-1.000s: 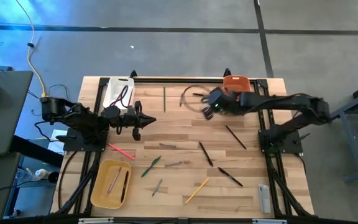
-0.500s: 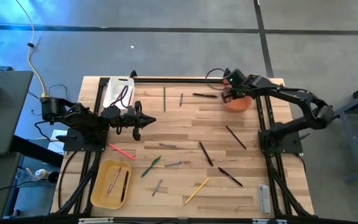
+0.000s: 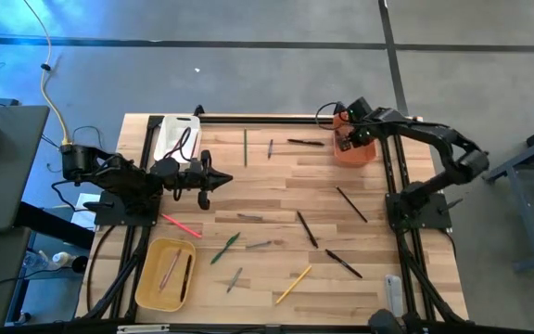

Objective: Sort crayons/erasers/pens/pencils in bins
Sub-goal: Put the top gray crayon into the orange bin, then put the black pencil into the white bin

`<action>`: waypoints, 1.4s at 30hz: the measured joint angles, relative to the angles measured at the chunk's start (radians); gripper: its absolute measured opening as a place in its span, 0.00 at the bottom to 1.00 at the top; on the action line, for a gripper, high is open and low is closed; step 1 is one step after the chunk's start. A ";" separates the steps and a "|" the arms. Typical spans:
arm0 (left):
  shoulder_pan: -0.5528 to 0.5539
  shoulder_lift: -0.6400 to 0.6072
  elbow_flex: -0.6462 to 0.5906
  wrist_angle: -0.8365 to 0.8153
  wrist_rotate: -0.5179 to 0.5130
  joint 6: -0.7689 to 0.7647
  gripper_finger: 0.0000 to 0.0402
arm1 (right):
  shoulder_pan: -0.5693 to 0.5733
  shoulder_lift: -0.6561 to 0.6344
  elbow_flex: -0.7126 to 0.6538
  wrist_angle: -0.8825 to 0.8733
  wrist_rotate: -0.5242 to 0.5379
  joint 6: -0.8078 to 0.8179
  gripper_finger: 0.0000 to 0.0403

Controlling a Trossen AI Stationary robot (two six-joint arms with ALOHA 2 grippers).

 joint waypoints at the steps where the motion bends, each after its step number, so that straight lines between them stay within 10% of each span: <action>1: 0.000 0.000 0.000 0.000 0.000 0.000 0.00 | -0.005 0.016 0.000 0.009 0.000 -0.008 0.06; 28: 0.000 0.000 0.000 0.000 -0.009 0.008 0.00 | -0.026 0.008 0.021 -0.048 0.005 -0.092 0.31; 42: 0.000 0.000 0.000 0.018 -0.002 0.014 0.00 | 0.085 -0.366 -0.145 0.241 -0.224 -0.205 0.01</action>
